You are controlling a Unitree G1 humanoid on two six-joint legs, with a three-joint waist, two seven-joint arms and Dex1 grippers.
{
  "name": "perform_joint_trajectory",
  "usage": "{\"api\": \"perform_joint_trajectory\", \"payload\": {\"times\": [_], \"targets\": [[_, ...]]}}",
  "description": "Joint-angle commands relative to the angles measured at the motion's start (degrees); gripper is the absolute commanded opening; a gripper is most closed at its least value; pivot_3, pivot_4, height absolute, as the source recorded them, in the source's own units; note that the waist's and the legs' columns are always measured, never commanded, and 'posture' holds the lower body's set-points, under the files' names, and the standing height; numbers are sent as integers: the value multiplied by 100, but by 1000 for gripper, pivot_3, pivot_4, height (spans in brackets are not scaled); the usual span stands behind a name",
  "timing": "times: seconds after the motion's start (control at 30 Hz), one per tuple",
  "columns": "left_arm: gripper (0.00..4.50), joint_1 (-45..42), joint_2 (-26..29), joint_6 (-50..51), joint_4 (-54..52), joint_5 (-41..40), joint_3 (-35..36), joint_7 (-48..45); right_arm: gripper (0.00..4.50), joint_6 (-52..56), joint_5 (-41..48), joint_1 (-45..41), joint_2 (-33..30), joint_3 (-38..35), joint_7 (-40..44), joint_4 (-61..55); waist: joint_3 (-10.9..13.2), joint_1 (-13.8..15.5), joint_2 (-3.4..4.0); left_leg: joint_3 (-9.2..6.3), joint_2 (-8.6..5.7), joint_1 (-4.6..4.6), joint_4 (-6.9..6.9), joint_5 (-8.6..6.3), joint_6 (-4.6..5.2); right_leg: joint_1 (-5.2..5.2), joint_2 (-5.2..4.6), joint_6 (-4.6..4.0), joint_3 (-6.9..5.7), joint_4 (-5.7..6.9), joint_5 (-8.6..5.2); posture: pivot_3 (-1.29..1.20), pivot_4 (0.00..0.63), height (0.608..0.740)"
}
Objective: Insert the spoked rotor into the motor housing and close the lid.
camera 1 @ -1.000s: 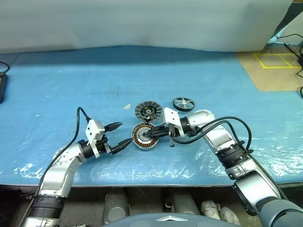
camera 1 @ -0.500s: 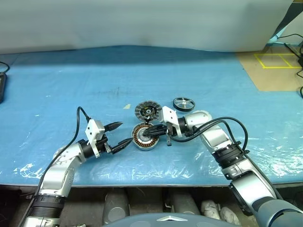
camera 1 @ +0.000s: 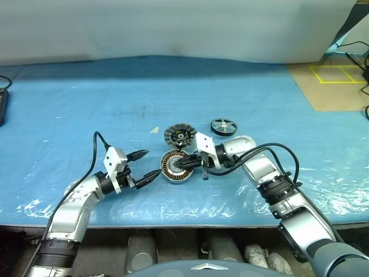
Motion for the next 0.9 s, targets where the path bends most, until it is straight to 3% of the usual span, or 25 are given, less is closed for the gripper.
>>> {"api": "perform_joint_trajectory", "payload": {"times": [0.03,0.7,0.9], "targets": [[4434,31,2,-93,-181,-20,33,43,70,-105,-241,-35,-34,166,-42,82,0,-1,0,0,0,0,0,0,0,0,0,0,0,0,0,0,150,740],[4434,56,2,-64,-179,-46,1,70,70,-764,-955,-46,-176,504,-359,194,-17,-3,-7,0,-2,10,0,0,0,8,-1,0,2,1,0,0,150,740],[4434,21,6,-77,-135,-40,-1,48,70,-796,-596,-81,-85,221,-314,158,-18,-3,-7,0,-1,12,0,0,0,8,0,0,3,2,0,0,150,740]]}}
